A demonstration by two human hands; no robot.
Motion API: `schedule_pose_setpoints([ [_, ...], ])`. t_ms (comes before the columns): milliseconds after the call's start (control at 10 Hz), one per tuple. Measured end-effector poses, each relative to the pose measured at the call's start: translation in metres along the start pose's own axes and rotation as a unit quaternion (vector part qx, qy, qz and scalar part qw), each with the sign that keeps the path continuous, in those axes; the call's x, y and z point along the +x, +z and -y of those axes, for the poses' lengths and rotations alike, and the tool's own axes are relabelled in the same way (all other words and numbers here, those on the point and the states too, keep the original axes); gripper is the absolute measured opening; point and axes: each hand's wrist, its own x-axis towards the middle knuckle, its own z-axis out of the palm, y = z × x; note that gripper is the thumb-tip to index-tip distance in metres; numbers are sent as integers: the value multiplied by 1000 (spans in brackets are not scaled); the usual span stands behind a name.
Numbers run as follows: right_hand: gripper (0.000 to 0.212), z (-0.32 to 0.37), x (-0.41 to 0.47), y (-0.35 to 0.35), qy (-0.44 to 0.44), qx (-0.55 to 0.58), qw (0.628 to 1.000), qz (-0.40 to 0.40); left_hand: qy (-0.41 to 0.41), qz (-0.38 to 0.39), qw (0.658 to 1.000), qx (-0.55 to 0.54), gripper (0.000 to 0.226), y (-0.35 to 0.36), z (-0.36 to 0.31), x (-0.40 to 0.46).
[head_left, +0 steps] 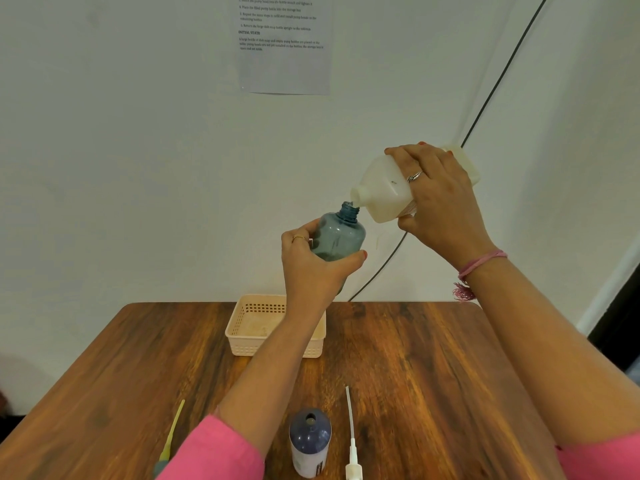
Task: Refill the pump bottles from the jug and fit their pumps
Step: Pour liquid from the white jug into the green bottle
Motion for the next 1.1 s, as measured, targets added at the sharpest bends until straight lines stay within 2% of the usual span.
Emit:
schedule_pose_setpoints([
  [1100,84,4,4,1,-3,-15,1000,-5,-4,-4,1000,-11,70,-4,-1,1],
])
